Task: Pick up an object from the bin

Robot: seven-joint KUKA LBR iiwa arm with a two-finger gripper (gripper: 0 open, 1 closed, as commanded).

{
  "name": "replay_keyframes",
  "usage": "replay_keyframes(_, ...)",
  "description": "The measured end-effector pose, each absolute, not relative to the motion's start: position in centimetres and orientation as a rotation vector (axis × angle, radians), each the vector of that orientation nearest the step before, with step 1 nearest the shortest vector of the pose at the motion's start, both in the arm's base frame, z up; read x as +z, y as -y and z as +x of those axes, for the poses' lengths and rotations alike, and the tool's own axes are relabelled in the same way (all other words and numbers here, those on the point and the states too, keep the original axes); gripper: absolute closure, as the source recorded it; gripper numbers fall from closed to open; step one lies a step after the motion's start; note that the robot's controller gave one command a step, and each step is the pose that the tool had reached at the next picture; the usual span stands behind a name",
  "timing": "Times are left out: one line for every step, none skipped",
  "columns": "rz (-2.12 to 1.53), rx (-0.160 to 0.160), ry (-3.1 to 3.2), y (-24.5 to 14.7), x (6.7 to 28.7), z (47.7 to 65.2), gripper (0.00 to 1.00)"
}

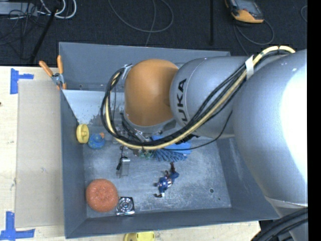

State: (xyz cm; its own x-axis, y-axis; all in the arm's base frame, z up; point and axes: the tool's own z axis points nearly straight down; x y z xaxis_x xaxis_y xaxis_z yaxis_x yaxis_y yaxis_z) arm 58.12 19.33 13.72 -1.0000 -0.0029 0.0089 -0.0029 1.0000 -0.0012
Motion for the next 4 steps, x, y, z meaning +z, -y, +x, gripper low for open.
replay_keyframes(-0.001, 0.000, 3.140, -19.3, 14.2, 58.3, 0.00)
replay_keyframes(0.103, 0.000, 3.144, -22.2, 10.3, 57.7, 0.00)
replay_keyframes(0.393, 0.000, 3.115, -22.8, 8.4, 53.4, 0.00)
replay_keyframes(0.812, 0.001, 3.029, -23.6, 7.2, 51.2, 1.00)
